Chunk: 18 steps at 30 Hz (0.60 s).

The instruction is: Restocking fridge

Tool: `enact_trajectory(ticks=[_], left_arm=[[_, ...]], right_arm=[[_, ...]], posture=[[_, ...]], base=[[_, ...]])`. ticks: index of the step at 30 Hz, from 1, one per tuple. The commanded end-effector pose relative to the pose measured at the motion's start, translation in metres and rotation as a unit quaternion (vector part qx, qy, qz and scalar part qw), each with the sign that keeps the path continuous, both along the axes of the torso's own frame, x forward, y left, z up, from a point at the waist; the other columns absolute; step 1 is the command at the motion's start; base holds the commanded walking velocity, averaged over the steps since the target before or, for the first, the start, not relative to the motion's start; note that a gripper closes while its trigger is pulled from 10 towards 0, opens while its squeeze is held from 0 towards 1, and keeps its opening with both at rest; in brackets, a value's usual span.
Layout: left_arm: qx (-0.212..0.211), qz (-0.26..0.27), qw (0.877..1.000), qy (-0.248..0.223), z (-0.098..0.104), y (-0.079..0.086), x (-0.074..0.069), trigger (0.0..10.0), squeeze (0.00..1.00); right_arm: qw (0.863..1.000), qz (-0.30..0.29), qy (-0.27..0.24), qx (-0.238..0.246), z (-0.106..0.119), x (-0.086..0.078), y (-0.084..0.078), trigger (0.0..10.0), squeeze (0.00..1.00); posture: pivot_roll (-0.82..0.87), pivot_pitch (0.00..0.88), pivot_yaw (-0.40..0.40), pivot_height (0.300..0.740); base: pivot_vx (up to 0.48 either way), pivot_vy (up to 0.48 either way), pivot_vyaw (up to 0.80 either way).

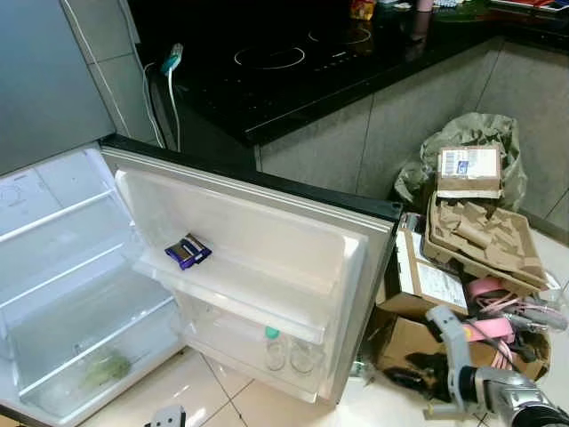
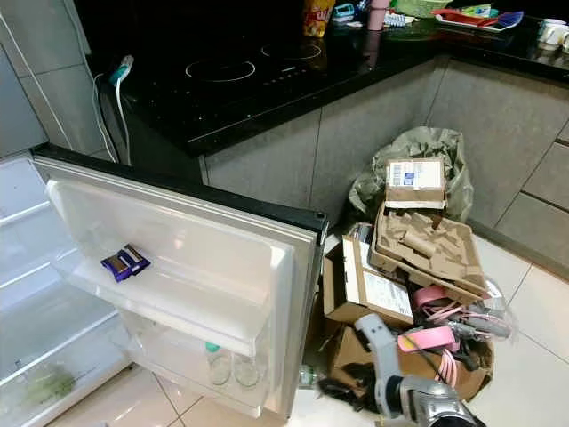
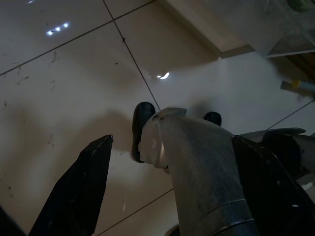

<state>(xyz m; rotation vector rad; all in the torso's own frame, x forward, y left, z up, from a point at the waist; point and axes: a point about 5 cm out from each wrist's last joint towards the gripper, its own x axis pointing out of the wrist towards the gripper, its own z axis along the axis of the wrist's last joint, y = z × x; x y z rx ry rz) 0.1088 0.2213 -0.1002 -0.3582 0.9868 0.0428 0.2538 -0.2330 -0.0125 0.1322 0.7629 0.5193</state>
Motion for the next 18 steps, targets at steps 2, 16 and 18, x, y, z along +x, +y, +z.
enact_trajectory(ticks=[2, 16, 18], left_arm=[[0.000, -0.004, 1.000, 0.007, -0.001, 0.000, -0.003, 10.0, 0.00], [0.003, -0.002, 1.000, 0.003, 0.000, 0.002, -0.001, 10.0, 0.00], [0.003, -0.002, 1.000, 0.003, 0.000, 0.002, 0.000, 10.0, 0.00]], right_arm=[[0.993, -0.083, -0.090, 0.003, 0.024, 0.030, -0.003, 10.0, 0.00], [0.964, -0.118, -0.206, 0.118, 0.071, 0.077, 0.031, 0.0, 0.00], [0.962, -0.117, -0.208, 0.136, 0.074, 0.080, 0.038, 0.0, 0.00]], posture=[[-0.08, 0.000, -0.009, 0.740], [-0.07, 0.000, -0.008, 0.740], [-0.07, 0.000, -0.010, 0.740]], base=[[0.000, 0.000, 0.00], [0.000, 0.000, 0.00], [0.000, 0.000, 0.00]])
